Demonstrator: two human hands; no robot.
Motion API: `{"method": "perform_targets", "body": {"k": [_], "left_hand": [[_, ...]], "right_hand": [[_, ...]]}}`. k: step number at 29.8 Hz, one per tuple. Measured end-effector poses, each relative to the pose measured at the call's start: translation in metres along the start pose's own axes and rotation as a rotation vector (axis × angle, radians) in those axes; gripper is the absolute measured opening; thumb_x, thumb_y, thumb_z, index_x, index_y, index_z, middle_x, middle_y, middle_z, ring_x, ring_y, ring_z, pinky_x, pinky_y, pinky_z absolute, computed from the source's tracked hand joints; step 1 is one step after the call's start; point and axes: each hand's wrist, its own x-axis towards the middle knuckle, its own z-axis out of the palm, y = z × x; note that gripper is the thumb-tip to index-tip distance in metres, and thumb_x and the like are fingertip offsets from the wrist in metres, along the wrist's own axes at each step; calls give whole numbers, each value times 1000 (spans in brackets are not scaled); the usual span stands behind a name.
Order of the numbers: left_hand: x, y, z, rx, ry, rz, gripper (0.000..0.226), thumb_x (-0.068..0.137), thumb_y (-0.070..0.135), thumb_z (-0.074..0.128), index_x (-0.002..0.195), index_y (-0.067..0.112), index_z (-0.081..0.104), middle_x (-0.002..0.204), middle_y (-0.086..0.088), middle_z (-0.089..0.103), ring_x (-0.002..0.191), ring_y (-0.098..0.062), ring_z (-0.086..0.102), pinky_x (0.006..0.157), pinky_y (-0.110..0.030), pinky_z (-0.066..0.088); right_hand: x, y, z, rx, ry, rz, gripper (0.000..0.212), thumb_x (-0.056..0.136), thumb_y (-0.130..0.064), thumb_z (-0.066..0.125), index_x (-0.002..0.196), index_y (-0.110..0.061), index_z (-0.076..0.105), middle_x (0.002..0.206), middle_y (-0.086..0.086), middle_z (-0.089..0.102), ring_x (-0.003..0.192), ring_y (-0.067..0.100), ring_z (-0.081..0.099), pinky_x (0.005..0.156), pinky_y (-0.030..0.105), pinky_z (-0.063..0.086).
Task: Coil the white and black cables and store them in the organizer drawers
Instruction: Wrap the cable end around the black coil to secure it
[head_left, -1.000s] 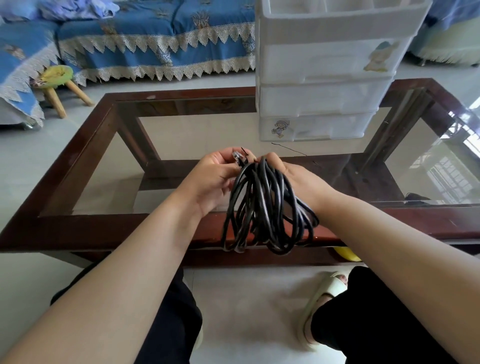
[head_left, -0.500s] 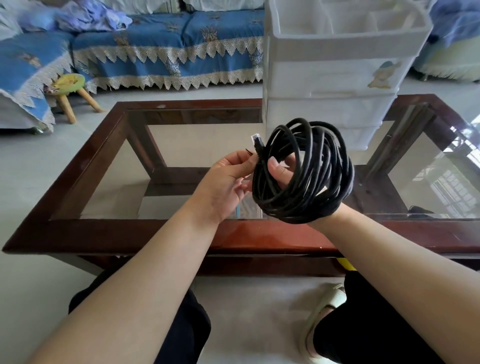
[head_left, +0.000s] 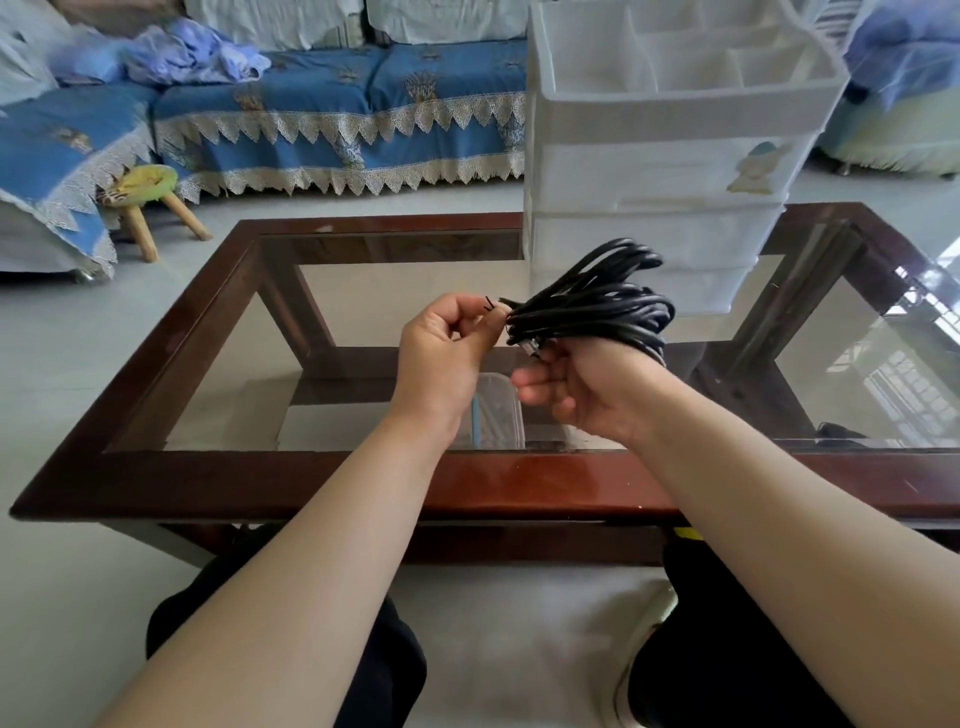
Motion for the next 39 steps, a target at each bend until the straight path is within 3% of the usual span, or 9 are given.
{"method": "perform_targets", "body": {"k": [6, 11, 14, 20, 23, 27, 31, 35, 39], "left_hand": [[2, 8, -9, 72, 45, 65, 18, 88, 5, 65, 77, 19, 63, 72, -4, 50, 61, -2, 46, 65, -14, 45], [2, 12, -15, 139, -9, 105, 19, 87, 4, 66, 76, 19, 65, 75, -13, 51, 67, -11, 51, 66, -17, 49], [1, 15, -20, 197, -67, 144, 15, 86, 8, 68, 79, 20, 69, 69, -7, 52, 63, -7, 48, 66, -19, 46], [2, 26, -37, 348, -360, 141, 17, 85, 8, 69, 80, 24, 73, 66, -7, 58, 65, -11, 49, 68, -23, 45], [-2, 28, -39, 515, -516, 224, 10, 82, 7, 72, 82, 17, 73, 72, 20, 62, 76, -6, 54, 77, -21, 44], [-9, 30, -40, 420, -632, 97, 15, 83, 5, 70, 78, 18, 73, 85, 13, 56, 83, -13, 55, 79, -20, 44], [-6, 31, -44, 317, -555, 26, 20, 83, 1, 68, 75, 18, 73, 96, 11, 63, 95, -10, 64, 84, -23, 51], [-3, 30, -47, 328, -414, -15, 17, 84, 2, 68, 76, 17, 71, 78, 10, 70, 73, -6, 67, 68, -18, 51], [-3, 26, -47, 300, -175, -104, 8, 85, 11, 70, 80, 17, 73, 70, 1, 70, 61, -4, 65, 58, -16, 48]], "right_hand": [[-9, -14, -6, 37, -231, -133, 13, 87, -1, 55, 97, -5, 62, 75, 4, 70, 68, 12, 68, 58, 18, 54], [-6, -9, -2, -167, -62, -242, 15, 87, -25, 62, 86, -9, 64, 69, -1, 59, 59, 8, 53, 51, 16, 45], [-1, -7, 2, -190, 4, -253, 41, 91, -39, 56, 101, 0, 66, 79, 8, 57, 61, 11, 52, 50, 19, 44], [1, -8, 6, -448, 25, -152, 68, 75, -69, 54, 96, -7, 71, 96, 10, 72, 93, 23, 68, 92, 40, 48], [2, -6, 5, -484, -97, 36, 37, 93, -38, 51, 85, -5, 66, 73, 8, 67, 64, 16, 63, 62, 29, 51], [-3, -11, 7, -425, -289, 236, 28, 96, -19, 45, 73, -6, 54, 55, 4, 56, 47, 12, 53, 48, 22, 47], [0, -12, 7, -403, -319, 218, 43, 95, -44, 44, 89, -5, 63, 70, 12, 67, 54, 16, 59, 53, 26, 52], [1, -16, 3, -339, -276, 161, 79, 82, -73, 30, 87, 0, 62, 72, 15, 68, 62, 21, 64, 63, 31, 57], [0, -21, -8, -728, -210, -186, 62, 65, -68, 68, 107, -23, 58, 102, 2, 69, 94, 15, 67, 90, 37, 52]]}}
